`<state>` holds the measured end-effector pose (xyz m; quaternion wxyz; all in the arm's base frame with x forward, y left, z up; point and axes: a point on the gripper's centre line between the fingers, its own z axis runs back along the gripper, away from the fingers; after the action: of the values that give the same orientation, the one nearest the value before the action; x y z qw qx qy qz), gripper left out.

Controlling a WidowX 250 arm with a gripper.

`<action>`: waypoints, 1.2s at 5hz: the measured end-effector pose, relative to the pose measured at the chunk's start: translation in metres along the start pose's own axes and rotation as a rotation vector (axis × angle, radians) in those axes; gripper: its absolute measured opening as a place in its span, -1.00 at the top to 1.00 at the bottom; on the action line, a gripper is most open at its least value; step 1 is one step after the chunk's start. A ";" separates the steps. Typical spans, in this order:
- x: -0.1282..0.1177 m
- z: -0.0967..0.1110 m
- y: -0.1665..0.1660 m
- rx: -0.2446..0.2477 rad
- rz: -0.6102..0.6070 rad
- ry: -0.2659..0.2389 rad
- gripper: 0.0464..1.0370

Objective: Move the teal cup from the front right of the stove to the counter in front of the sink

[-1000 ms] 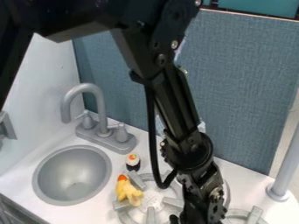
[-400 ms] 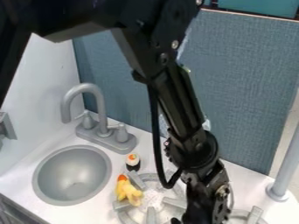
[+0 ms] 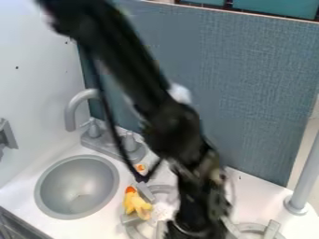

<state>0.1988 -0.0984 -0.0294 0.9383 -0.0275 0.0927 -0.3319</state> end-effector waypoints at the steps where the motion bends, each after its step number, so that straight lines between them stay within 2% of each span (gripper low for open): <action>1: -0.043 0.004 0.025 0.054 0.175 0.020 0.90; 2: -0.087 -0.006 0.053 0.119 0.344 0.015 0.90; 3: -0.111 -0.020 0.095 0.185 0.446 -0.025 0.90; 4: -0.112 -0.037 0.120 0.194 0.460 -0.058 0.90; 5: -0.097 -0.045 0.142 0.147 0.435 -0.118 0.90; 6: -0.075 -0.049 0.154 0.115 0.395 -0.135 0.90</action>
<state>0.2275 0.0686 -0.0833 0.9892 0.0226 0.0142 -0.1438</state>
